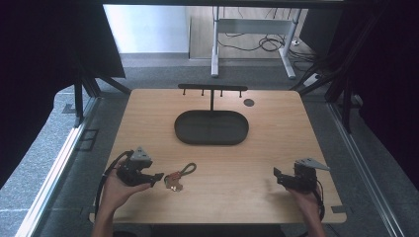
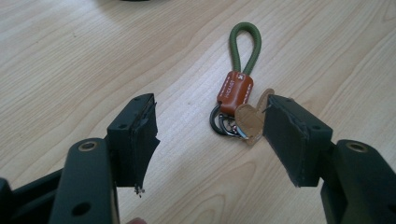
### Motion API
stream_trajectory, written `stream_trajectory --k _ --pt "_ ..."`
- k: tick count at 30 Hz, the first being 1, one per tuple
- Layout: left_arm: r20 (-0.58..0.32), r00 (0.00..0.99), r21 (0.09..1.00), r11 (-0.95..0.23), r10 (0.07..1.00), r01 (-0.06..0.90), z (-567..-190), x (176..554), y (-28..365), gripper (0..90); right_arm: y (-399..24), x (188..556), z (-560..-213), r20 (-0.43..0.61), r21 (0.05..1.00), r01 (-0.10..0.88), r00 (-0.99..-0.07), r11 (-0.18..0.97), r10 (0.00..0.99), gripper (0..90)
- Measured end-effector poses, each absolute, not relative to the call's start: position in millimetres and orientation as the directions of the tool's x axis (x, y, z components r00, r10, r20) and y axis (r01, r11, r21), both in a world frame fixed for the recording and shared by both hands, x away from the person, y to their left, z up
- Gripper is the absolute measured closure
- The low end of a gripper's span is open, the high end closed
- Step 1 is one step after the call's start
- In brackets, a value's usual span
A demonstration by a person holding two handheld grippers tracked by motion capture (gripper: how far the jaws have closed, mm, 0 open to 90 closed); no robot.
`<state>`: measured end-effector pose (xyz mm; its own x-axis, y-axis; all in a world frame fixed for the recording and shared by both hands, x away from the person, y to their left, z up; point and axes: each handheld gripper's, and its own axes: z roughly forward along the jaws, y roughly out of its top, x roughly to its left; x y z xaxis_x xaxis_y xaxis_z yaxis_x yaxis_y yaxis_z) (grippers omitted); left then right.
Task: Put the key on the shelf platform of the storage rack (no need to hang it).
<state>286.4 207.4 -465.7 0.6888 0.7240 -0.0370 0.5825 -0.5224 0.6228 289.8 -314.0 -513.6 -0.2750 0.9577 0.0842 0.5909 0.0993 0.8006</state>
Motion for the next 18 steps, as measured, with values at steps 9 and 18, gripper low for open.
stream_trajectory --k 9,18 --pt "-0.025 0.653 0.618 -0.501 0.757 0.606 -466.2 282.6 214.9 35.7 -326.2 275.9 -504.5 0.109 0.836 0.543 -0.309 0.081 0.945 20.8" --pt "-0.018 0.638 0.61 -0.497 0.77 0.617 -466.8 281.3 217.7 35.3 -334.1 273.7 -509.9 0.108 0.83 0.551 -0.312 0.088 0.944 22.8"
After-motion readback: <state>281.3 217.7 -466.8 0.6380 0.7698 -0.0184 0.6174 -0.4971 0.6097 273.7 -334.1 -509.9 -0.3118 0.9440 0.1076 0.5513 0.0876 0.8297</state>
